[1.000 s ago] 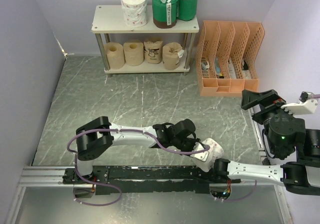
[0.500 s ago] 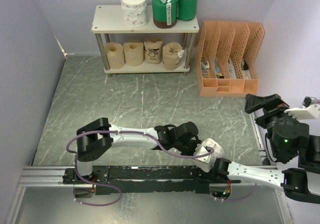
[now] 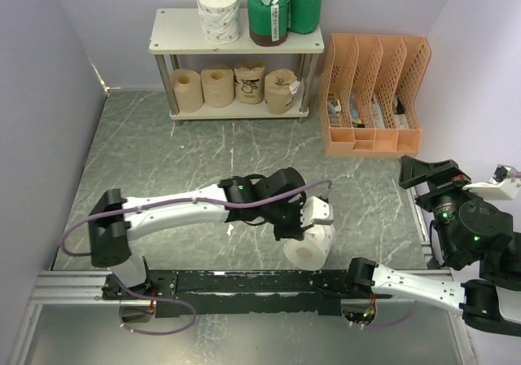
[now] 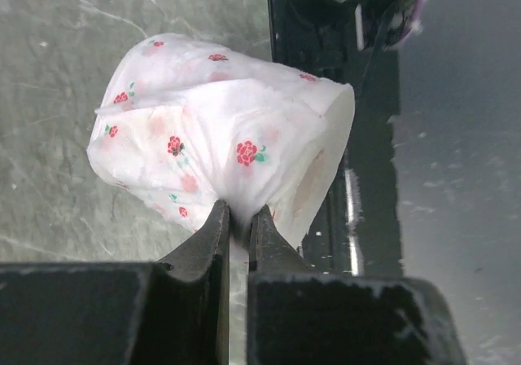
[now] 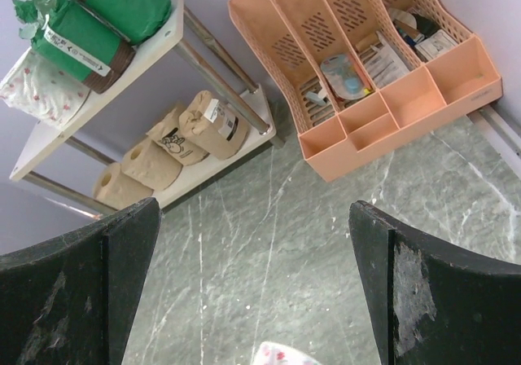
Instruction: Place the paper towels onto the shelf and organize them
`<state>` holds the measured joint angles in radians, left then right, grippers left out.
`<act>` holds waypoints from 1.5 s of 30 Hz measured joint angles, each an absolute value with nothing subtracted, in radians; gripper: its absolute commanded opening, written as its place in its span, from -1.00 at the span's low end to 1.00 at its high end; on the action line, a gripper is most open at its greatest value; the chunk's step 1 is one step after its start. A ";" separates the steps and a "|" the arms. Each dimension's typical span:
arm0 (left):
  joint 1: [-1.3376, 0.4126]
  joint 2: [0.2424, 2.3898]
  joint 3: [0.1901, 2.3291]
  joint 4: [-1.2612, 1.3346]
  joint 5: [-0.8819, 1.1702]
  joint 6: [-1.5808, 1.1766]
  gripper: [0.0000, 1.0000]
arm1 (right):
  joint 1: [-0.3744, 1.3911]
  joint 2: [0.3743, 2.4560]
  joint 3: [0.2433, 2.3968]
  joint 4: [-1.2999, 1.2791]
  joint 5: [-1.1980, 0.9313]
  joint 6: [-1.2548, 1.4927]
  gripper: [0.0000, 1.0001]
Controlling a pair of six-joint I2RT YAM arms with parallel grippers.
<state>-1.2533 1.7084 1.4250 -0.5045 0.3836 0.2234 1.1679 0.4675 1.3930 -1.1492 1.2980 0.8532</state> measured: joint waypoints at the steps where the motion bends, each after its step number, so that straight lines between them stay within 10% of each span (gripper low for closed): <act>1: -1.255 1.678 1.420 -0.511 0.368 0.193 -0.87 | 1.169 0.467 1.393 -1.150 1.298 0.857 1.00; 17: -1.144 1.557 1.613 -0.568 -0.146 -0.183 -0.87 | 1.175 0.431 1.290 -1.194 1.278 0.978 1.00; 22: -0.980 1.687 2.029 -0.736 -0.214 -0.337 -0.87 | 1.176 0.432 1.264 -1.188 1.257 0.989 1.00; 45: -0.128 1.640 2.128 -0.559 0.222 -1.238 -0.86 | 1.176 0.374 1.117 -1.233 1.201 1.143 1.00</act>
<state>-0.1276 1.6398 2.1277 -0.5591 0.2222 -1.2385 1.1755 0.3740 1.1168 -1.2327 1.2011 1.1435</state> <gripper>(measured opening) 0.141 0.999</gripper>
